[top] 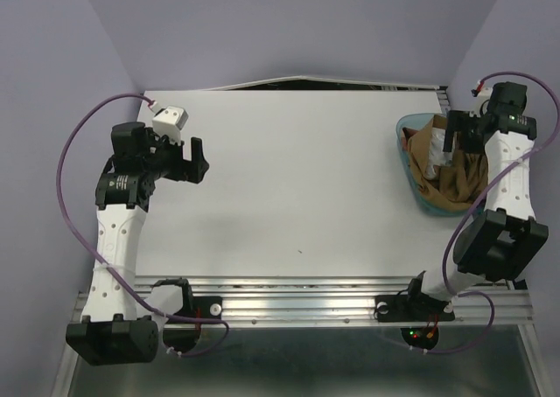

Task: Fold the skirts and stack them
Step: Grab the skirt from the pile

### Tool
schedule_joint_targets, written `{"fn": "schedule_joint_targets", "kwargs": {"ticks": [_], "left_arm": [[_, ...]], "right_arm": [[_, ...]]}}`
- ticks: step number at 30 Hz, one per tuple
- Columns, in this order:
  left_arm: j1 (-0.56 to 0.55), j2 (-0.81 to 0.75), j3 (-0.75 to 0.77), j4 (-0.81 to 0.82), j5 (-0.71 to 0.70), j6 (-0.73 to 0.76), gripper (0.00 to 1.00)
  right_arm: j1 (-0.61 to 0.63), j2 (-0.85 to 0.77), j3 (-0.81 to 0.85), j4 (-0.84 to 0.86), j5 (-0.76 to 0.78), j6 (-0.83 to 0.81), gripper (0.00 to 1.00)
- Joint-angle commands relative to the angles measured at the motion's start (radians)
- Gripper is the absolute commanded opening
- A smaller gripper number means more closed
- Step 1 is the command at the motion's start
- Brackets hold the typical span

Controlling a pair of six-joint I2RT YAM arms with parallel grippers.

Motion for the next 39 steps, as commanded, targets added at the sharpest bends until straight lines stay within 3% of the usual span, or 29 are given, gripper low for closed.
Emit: {"fn": "schedule_joint_targets", "kwargs": {"ticks": [1,6,18,20,21,23,28,33,39], "left_arm": [[-0.002,0.042,0.005,0.041,-0.026,0.007,0.99],[-0.004,0.135,0.059,0.024,-0.032,0.005,0.99],[-0.004,0.149,0.067,0.043,-0.022,0.002,0.99],[-0.004,0.146,0.061,0.043,-0.019,0.002,0.99],[-0.002,0.145,0.058,0.046,-0.02,0.001,0.99],[-0.004,0.143,0.054,0.049,-0.022,-0.002,0.99],[-0.002,0.145,0.071,0.044,-0.023,-0.007,0.99],[-0.004,0.146,0.116,0.043,-0.011,-0.007,0.99],[-0.002,0.159,0.182,0.032,-0.014,-0.002,0.99]], "right_arm": [[-0.017,0.015,0.044,0.013,-0.018,-0.024,0.94],[-0.027,0.054,-0.002,0.072,-0.017,-0.033,0.78],[-0.038,0.133,-0.067,0.177,0.003,-0.056,0.48],[-0.038,0.135,-0.057,0.181,-0.003,-0.058,0.33],[-0.038,0.13,-0.054,0.181,-0.005,-0.059,0.16],[-0.038,0.107,-0.039,0.178,-0.006,-0.059,0.02],[-0.038,0.003,0.05,0.152,-0.027,-0.059,0.01],[-0.038,-0.081,0.336,0.093,-0.104,-0.03,0.01],[-0.038,-0.043,0.691,0.076,-0.208,0.057,0.01]]}}
